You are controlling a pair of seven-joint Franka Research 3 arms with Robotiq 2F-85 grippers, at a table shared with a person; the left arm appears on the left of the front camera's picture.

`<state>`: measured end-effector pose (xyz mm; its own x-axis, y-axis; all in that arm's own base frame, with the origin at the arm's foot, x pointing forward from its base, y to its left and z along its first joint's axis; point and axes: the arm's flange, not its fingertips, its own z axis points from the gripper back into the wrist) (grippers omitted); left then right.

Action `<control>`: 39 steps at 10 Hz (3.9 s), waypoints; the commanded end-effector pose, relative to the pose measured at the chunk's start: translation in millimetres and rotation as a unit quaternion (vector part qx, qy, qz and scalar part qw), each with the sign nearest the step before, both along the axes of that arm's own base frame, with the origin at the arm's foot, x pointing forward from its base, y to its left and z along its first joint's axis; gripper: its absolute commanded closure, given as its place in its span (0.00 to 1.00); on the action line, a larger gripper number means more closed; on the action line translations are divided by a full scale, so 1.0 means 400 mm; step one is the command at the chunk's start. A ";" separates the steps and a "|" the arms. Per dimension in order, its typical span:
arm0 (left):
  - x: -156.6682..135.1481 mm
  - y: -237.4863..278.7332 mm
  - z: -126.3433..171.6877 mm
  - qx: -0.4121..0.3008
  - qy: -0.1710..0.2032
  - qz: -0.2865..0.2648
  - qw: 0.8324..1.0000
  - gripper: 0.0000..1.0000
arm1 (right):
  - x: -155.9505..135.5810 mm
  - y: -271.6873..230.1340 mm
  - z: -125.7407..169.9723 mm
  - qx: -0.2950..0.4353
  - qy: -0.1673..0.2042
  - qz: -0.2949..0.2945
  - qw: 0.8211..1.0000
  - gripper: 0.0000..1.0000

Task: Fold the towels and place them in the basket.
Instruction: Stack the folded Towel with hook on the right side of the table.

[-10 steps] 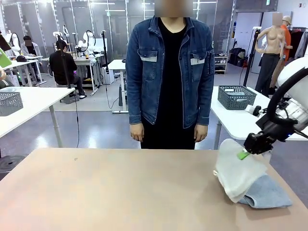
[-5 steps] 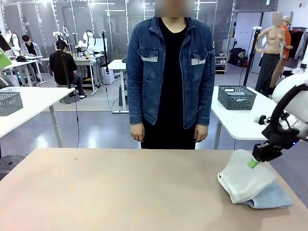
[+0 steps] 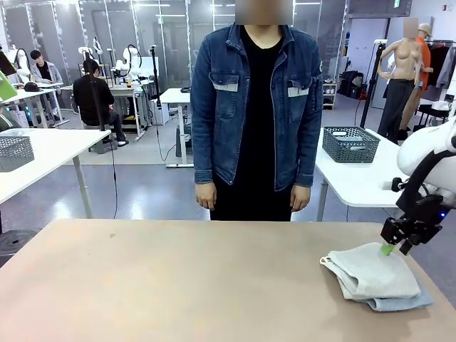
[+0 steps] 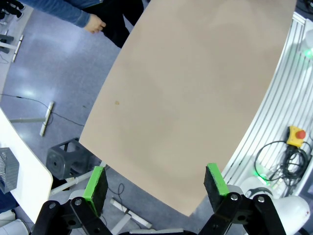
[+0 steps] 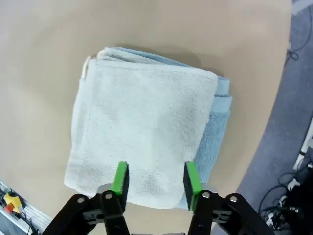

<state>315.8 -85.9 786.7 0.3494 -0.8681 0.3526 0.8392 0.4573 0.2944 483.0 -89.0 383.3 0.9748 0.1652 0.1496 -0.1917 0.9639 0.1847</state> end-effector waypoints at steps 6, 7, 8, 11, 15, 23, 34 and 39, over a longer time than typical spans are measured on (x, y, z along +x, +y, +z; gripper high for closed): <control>-0.005 0.002 -0.003 0.005 -0.005 0.003 1.000 0.00 | -0.019 0.020 -0.001 -0.012 -0.002 -0.013 1.000 0.25; -0.005 0.002 -0.003 0.005 -0.005 0.003 1.000 0.00 | -0.019 0.020 -0.001 -0.012 -0.002 -0.013 1.000 0.25; -0.005 0.002 -0.003 0.005 -0.005 0.003 1.000 0.00 | -0.019 0.020 -0.001 -0.012 -0.002 -0.013 1.000 0.25; -0.005 0.002 -0.003 0.005 -0.005 0.003 1.000 0.00 | -0.019 0.020 -0.001 -0.012 -0.002 -0.013 1.000 0.25; -0.005 0.002 -0.003 0.005 -0.005 0.003 1.000 0.00 | -0.017 0.026 -0.009 -0.009 -0.004 -0.018 1.000 0.25; -0.005 0.002 -0.003 0.005 -0.005 0.003 1.000 0.00 | -0.523 0.058 0.835 0.021 -0.101 0.114 0.988 0.25; -0.005 0.002 -0.003 0.005 -0.005 0.003 1.000 0.00 | -0.684 0.181 0.977 -0.039 -0.172 0.166 0.970 0.25; -0.005 0.002 -0.003 0.005 -0.005 0.003 1.000 0.00 | -0.684 0.181 0.977 -0.039 -0.172 0.166 0.970 0.25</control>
